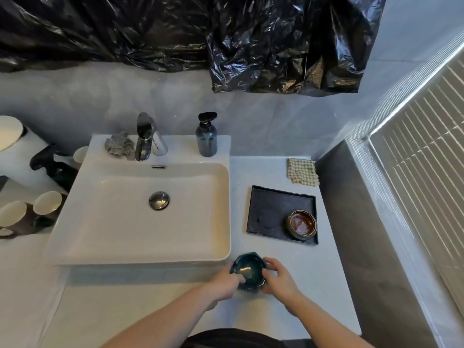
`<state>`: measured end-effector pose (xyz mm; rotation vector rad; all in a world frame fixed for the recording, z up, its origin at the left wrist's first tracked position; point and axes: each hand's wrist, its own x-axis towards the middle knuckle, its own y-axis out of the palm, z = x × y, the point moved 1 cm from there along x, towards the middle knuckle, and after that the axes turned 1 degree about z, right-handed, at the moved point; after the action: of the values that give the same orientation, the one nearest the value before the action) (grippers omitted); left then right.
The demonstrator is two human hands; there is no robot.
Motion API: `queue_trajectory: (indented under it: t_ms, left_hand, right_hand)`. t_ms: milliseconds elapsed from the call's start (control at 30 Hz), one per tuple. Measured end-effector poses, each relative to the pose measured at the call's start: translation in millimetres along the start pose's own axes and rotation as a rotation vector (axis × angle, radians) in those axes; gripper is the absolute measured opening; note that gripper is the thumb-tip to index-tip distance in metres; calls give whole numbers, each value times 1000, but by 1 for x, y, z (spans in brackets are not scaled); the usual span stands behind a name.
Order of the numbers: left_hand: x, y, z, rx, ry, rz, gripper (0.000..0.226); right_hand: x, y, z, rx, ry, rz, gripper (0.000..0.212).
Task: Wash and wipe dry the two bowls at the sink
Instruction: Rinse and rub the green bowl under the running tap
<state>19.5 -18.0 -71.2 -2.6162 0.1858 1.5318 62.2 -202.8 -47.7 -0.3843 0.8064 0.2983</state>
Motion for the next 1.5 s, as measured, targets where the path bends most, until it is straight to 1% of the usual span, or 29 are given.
queue_trajectory:
  t_ms: [100, 200, 267, 333, 467, 633, 733, 767, 800, 867, 1067, 1200, 1333, 1500]
  left_hand:
    - [-28, 4, -3, -25, 59, 27, 60]
    - [-68, 0, -7, -97, 94, 53, 48]
    - [-96, -10, -8, -147, 146, 48, 41]
    - [-122, -23, -8, -179, 215, 27, 39]
    - [-159, -55, 0, -220, 305, -80, 36]
    - [-188, -97, 7, -255, 384, -221, 32]
    - [-202, -126, 9, -267, 418, -304, 46]
    - [-205, -135, 10, -264, 431, -318, 46]
    - [-206, -146, 10, -253, 445, -335, 39]
    - [-205, -167, 9, -234, 472, -367, 28]
    - [-192, -236, -10, -171, 454, -405, 22]
    - [-150, -281, -30, -62, 429, -426, 19]
    - [-95, -307, -51, -5, 431, -445, 19]
    - [-20, -326, -66, 70, 577, -507, 19]
  right_hand:
    - [-24, -4, -3, 70, -16, -5, 29]
    - [-51, -9, 1, 119, -42, -1, 28]
    - [-68, -8, 8, 156, -55, 30, 27]
    - [-82, -2, 17, 188, -76, 72, 26]
    - [-98, 24, 43, 223, -171, 139, 28]
    - [-100, 71, 81, 187, -240, 213, 25]
    - [-101, 98, 104, 163, -302, 231, 27]
    - [-101, 106, 113, 154, -321, 237, 28]
    - [-101, 114, 122, 145, -338, 242, 28]
    - [-101, 131, 139, 135, -362, 247, 27]
    - [-76, 183, 178, 110, -371, 208, 25]
    - [-35, 211, 196, 80, -324, 164, 25]
    - [5, 223, 214, 58, -299, 106, 25]
    - [60, 229, 226, 41, -342, 43, 22]
